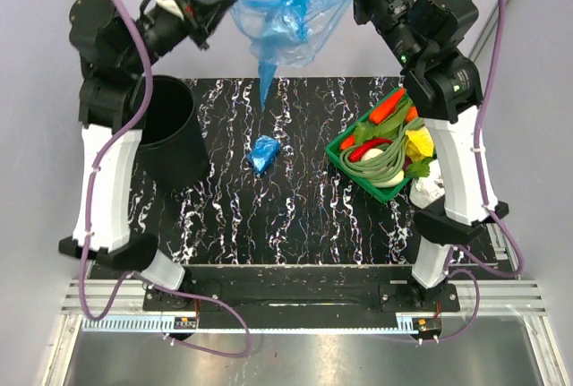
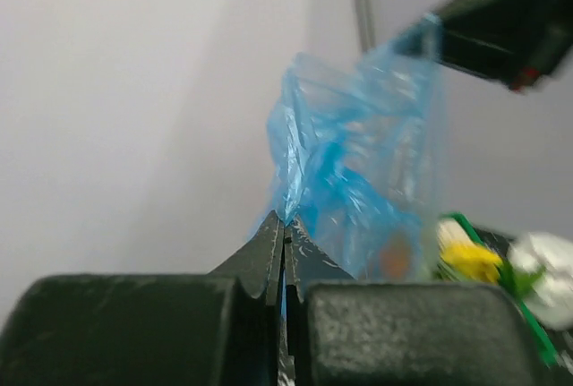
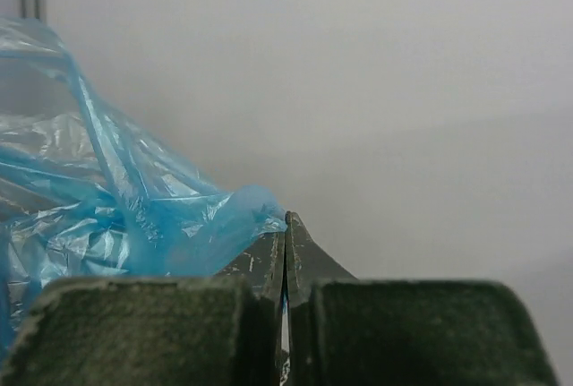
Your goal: Put the trash bags into the trash bin
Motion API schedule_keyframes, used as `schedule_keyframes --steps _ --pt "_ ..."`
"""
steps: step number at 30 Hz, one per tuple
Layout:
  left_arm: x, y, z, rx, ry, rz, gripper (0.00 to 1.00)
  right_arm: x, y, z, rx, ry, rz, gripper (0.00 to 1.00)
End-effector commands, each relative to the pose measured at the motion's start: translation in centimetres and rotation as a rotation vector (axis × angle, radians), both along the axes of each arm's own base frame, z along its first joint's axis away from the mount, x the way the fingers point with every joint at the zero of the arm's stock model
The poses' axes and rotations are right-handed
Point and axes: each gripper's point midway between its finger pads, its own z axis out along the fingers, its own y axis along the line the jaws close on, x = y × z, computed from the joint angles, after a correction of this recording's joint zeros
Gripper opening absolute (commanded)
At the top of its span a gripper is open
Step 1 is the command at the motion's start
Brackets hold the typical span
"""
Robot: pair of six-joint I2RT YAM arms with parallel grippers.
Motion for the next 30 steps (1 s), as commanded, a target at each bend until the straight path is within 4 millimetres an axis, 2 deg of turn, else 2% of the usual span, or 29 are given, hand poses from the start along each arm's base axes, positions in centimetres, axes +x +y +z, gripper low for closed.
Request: schedule_keyframes --steps 1,2,4,6,7,8,9,11,12,14,15,16,18,20,22,23,24,25,27,29,30 --pt "-5.9 -3.2 -6.6 0.22 -0.001 -0.201 0.0 -1.1 1.7 -6.7 -0.099 0.211 0.122 0.0" --pt "-5.8 -3.8 -11.7 0.306 0.077 -0.208 0.0 -1.5 2.5 -10.9 -0.139 0.316 0.166 0.0" --pt "-6.3 -4.6 -24.2 0.466 0.267 -0.257 0.0 -2.0 3.8 -23.8 -0.269 0.588 0.232 0.0" --pt "-7.4 -4.2 -34.9 0.598 0.436 -0.301 0.0 -3.6 3.2 -34.4 -0.368 0.773 0.249 0.0" --pt "-8.2 -3.9 -38.8 0.646 0.503 -0.313 0.0 -4.7 2.6 -37.9 -0.398 0.834 0.255 0.0" --pt "-9.2 -3.5 -41.9 0.684 0.559 -0.342 0.0 -6.0 2.0 -41.2 -0.429 0.896 0.267 0.0" --pt "-10.3 -3.2 -44.0 0.72 0.609 -0.368 0.0 -7.1 1.7 -43.2 -0.435 0.939 0.282 0.0" --pt "-10.5 -2.8 -44.9 0.746 0.65 -0.367 0.0 -8.0 1.3 -44.2 -0.433 0.966 0.281 0.0" --pt "-10.3 -2.7 -44.4 0.751 0.643 -0.359 0.0 -7.8 1.0 -43.7 -0.432 0.952 0.262 0.0" --pt "-8.7 -3.0 -41.5 0.717 0.584 -0.318 0.0 -6.1 1.0 -40.8 -0.42 0.881 0.214 0.0" --pt "-7.5 -3.4 -39.0 0.675 0.536 -0.29 0.0 -5.1 1.1 -39.0 -0.412 0.839 0.192 0.0" --pt "-6.5 -3.8 -36.3 0.626 0.501 -0.264 0.0 -3.6 1.3 -35.7 -0.389 0.766 0.166 0.0" --pt "-4.4 -4.2 -30.4 0.537 0.407 -0.205 0.0 -1.4 1.4 -30.5 -0.363 0.652 0.11 0.0" --pt "-2.6 -4.3 -23.6 0.425 0.31 -0.143 0.0 0.9 1.0 -24.6 -0.324 0.525 0.028 0.0" --pt "-1.6 -3.9 -16.1 0.294 0.199 -0.09 0.0 2.2 0.0 -17.5 -0.259 0.38 -0.056 0.0" --pt "-1.6 -3.6 -12.9 0.235 0.149 -0.063 0.0 2.6 -0.4 -14.8 -0.228 0.326 -0.079 0.0" --pt "-1.9 -3.1 -9.9 0.19 0.094 -0.043 0.0 2.3 -1.1 -11.1 -0.178 0.255 -0.103 0.0" --pt "-2.4 -2.7 -7.5 0.162 0.049 -0.027 0.0 2.0 -1.5 -8.6 -0.141 0.207 -0.112 0.0" --pt "-3.7 -1.8 -2.7 0.114 -0.04 -0.005 0.0 0.1 -2.6 -3.1 -0.067 0.089 -0.112 0.0" --pt "-6.2 -1.7 -0.3 0.12 -0.12 -0.05 0.0 -1.9 -3.2 0.0 -0.025 0.017 -0.078 0.0" --pt "-7.7 -2.2 -0.2 0.14 -0.137 -0.114 0.0 -3.1 -3.4 0.6 -0.019 0.011 -0.048 0.0"
